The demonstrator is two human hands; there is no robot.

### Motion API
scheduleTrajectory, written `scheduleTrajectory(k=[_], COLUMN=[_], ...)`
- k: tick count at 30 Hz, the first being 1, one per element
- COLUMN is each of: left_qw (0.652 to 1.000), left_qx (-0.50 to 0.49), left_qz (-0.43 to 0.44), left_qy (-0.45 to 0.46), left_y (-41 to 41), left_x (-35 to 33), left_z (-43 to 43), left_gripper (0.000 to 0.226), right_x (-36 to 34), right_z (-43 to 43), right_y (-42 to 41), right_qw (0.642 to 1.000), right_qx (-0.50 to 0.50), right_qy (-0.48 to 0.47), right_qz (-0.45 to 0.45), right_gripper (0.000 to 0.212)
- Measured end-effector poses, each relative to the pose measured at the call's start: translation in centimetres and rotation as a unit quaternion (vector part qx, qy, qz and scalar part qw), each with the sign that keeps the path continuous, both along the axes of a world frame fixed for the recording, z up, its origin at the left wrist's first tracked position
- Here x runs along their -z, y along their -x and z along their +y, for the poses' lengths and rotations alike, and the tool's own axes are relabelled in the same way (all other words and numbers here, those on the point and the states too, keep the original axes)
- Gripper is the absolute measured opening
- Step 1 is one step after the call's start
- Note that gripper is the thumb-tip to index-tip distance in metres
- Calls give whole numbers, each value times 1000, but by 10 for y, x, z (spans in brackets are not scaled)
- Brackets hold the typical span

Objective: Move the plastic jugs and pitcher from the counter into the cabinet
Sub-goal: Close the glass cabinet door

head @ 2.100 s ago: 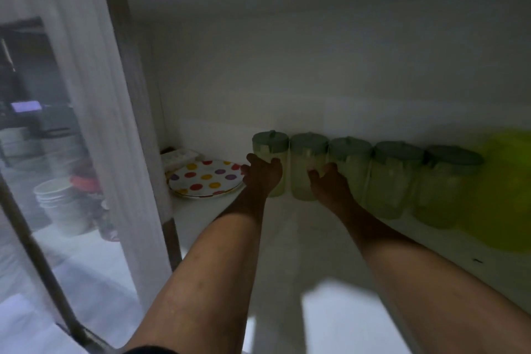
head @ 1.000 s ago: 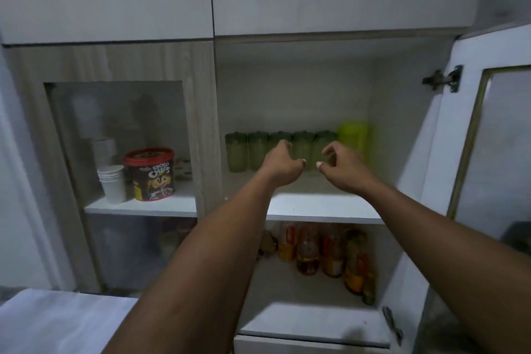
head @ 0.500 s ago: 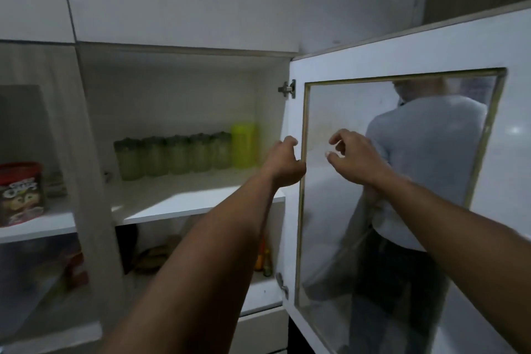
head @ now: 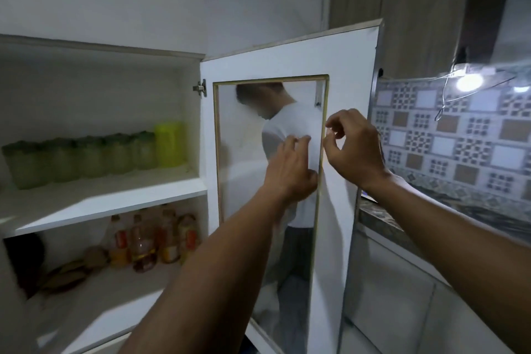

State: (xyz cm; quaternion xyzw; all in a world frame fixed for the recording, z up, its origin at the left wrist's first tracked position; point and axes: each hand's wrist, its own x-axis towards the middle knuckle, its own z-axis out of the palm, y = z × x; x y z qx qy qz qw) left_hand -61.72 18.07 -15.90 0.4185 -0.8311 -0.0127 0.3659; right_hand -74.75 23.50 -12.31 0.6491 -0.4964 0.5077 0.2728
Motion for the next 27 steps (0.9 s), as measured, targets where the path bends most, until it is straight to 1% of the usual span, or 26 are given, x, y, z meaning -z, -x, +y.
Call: scheduleTrajectory(k=[2, 3, 4, 5, 6, 7, 8, 10, 12, 14, 16, 17, 21, 25, 27], left_qw=[999, 997, 996, 996, 996, 996, 995, 992, 991, 989, 985, 984, 974, 960, 954], left_qx=[14, 18, 18, 17, 18, 20, 23, 25, 23, 17, 15, 13, 3, -3, -12], left_qz=[-3, -10, -20, -29, -37, -44, -53, -73, -81, -70, -44, -26, 34, 60, 57], left_qy=[46, 69, 79, 80, 78, 80, 86, 97, 106, 132, 165, 178, 225, 275, 294], left_y=[13, 17, 21, 25, 28, 30, 32, 32, 27, 18, 8, 2, -33, -81, -111], left_x=[5, 7, 8, 9, 9, 10, 10, 10, 10, 9, 9, 8, 0, -13, -17], left_z=[15, 19, 23, 25, 28, 30, 33, 36, 37, 40, 44, 47, 57, 64, 69], left_gripper=[83, 87, 91, 93, 93, 94, 94, 94, 93, 90, 86, 83, 74, 73, 75], right_x=[-1, -3, -5, -9, -13, -16, -18, -15, -13, -14, -18, -20, -25, -26, -28], right_z=[7, 9, 9, 10, 8, 6, 5, 6, 12, 15, 18, 19, 15, 10, 8], right_y=[8, 12, 15, 18, 21, 22, 21, 19, 14, 10, 5, 2, -29, -83, -115], right_qw=[995, 988, 980, 972, 958, 938, 918, 904, 894, 878, 855, 850, 848, 825, 813], right_qx=[49, 78, 91, 69, 15, -47, -91, -110, -107, -139, -180, -193, -258, -329, -374], right_qy=[72, 94, 97, 67, 19, -41, -86, -122, -117, -117, -137, -145, -152, -170, -178], right_qz=[-52, -92, -146, -215, -285, -342, -376, -394, -418, -443, -466, -468, -436, -428, -410], right_gripper=[21, 26, 31, 33, 32, 30, 34, 49, 57, 53, 50, 49, 41, 41, 40])
